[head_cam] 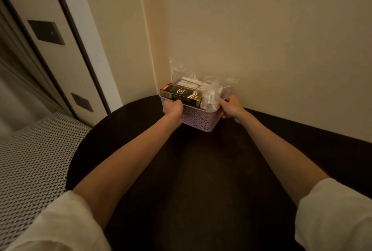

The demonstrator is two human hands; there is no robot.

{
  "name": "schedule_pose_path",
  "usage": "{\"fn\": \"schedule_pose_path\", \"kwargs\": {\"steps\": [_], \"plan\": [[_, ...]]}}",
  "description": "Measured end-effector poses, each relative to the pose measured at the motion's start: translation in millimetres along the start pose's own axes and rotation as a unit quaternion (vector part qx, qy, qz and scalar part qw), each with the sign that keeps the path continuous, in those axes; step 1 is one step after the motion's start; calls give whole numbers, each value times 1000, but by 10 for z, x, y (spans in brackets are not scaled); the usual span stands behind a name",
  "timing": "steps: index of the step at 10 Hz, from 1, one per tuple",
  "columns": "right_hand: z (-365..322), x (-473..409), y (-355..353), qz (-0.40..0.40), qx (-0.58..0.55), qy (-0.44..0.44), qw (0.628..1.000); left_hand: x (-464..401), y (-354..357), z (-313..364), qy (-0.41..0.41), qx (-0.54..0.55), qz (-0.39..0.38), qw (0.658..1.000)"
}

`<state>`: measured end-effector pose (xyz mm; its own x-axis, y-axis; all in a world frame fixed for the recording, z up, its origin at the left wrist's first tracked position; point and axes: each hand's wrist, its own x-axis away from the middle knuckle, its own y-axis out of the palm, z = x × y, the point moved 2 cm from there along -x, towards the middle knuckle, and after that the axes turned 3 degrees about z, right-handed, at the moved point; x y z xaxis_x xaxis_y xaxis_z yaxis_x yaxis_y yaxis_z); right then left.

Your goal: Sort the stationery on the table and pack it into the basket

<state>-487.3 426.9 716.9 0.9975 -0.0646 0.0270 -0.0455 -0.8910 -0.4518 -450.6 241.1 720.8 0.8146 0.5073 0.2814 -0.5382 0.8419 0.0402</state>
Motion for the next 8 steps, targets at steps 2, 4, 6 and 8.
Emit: {"fn": "schedule_pose_path", "kwargs": {"steps": [2, 4, 6, 8], "plan": [[25, -279, -113, -12, 6, 30, 999, -185, 259, 39, -6, 22, -6, 1000], [48, -388, -155, -10, -15, 36, 999, -300, 392, 6, 1, 26, -7, 1000], [33, -321, -138, -11, -3, 30, 999, -275, 332, -6, 5, 42, -9, 999], [73, -33, -229, -32, 14, 70, 997, -207, 225, -53, 24, -6, -37, 999]]}}
